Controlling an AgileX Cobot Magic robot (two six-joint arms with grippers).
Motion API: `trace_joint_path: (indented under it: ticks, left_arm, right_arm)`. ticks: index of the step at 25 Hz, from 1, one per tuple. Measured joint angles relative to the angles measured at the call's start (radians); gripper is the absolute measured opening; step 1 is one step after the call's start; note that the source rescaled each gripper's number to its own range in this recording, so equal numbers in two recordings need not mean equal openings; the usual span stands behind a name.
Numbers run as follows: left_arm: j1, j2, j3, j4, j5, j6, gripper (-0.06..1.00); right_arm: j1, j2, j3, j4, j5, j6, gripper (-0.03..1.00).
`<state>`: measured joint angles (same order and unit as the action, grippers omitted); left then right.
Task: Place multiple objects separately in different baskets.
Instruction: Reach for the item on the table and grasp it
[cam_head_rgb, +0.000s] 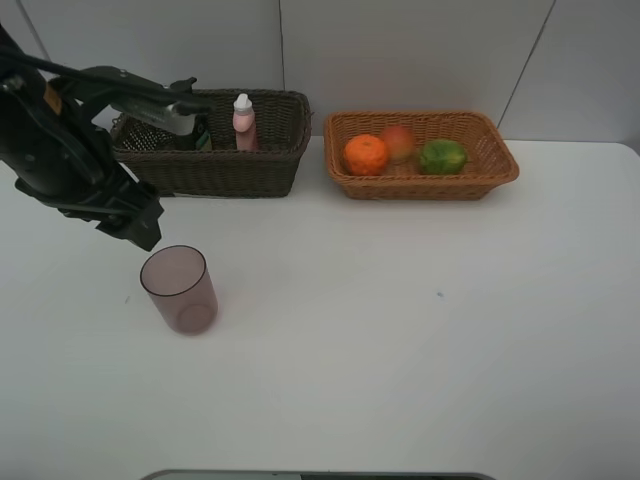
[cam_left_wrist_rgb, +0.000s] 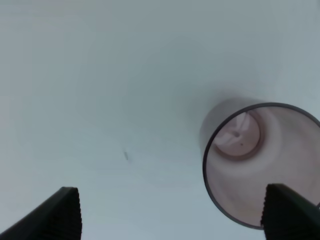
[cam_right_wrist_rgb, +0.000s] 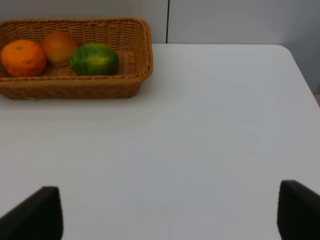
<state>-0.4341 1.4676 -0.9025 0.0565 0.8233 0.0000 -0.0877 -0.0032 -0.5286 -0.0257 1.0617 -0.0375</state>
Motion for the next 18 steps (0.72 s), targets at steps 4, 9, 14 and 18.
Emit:
trace_joint_path:
  ticks: [4, 9, 14, 18]
  left_arm:
    - [0.0, 0.025, 0.004, -0.021, -0.03, 0.016, 0.93]
    - [0.0, 0.083, 0.004, -0.049, -0.054, 0.032, 0.93]
    - [0.0, 0.128, 0.008, -0.056, -0.098, 0.033, 0.93]
    - [0.0, 0.147, 0.01, -0.064, -0.124, 0.038, 0.93]
  right_arm:
    - [0.0, 0.0, 0.0, 0.0, 0.0, 0.0, 0.74]
    - [0.0, 0.0, 0.0, 0.0, 0.0, 0.0, 0.74]
    - [0.0, 0.0, 0.0, 0.0, 0.0, 0.0, 0.74]
    - [0.0, 0.0, 0.0, 0.0, 0.0, 0.0, 0.74]
